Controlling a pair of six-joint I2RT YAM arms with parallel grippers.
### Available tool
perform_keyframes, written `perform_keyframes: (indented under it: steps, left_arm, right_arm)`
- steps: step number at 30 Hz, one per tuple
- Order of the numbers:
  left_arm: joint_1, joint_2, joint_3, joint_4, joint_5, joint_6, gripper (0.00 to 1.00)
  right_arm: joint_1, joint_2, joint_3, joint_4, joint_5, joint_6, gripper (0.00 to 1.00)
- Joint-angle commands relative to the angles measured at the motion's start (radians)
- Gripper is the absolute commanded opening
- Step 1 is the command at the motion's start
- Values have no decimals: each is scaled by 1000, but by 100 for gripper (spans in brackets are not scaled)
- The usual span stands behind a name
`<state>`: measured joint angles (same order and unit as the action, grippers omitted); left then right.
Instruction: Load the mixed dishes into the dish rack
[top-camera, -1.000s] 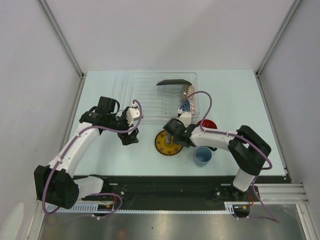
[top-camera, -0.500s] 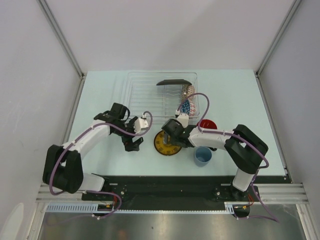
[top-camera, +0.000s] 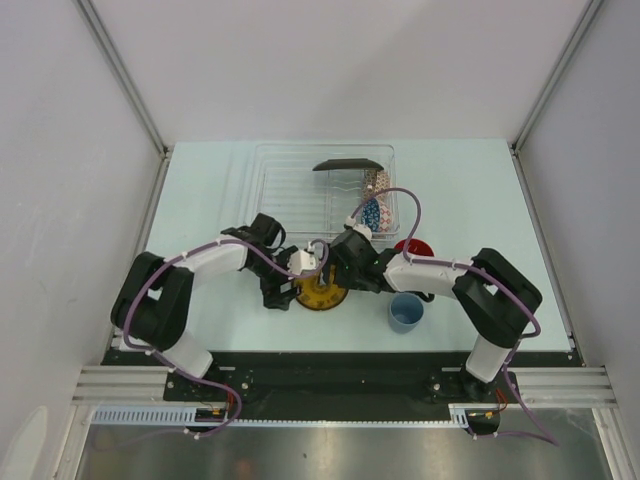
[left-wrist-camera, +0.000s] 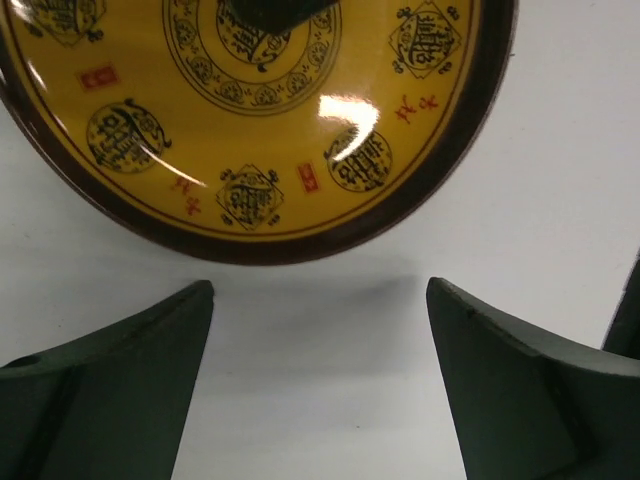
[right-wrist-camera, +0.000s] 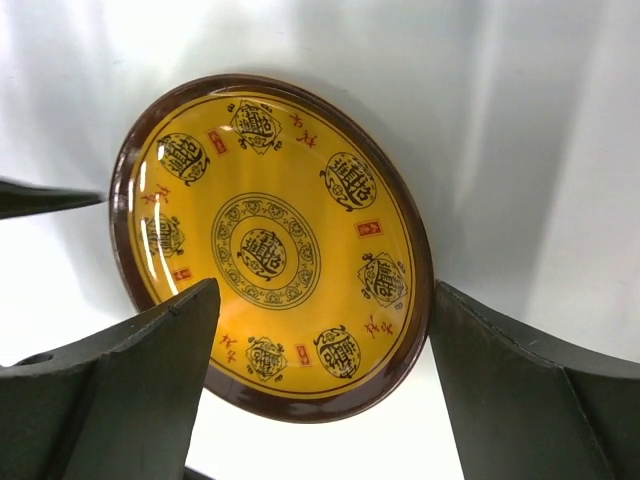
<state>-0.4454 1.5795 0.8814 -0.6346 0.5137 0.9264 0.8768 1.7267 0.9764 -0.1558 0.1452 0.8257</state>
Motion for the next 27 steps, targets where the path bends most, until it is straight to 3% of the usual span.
perform_keyframes:
  steps: [1,11,21,27]
  left_arm:
    - [-9,53,62,42,3,32,93]
    - [-18,152,108,62,2,26,88]
    - [-18,100,45,85,26,11,81]
    - [-19,99,33,98,35,9,78]
  right_arm:
    - [-18,39,-22,36,-101,-10,87]
    - [-39,68,-27,81,-196,-37,82]
    - [-47,67,-28,246,-447,-13,79]
    - [-56,-9,-33,298,-495,-2,79]
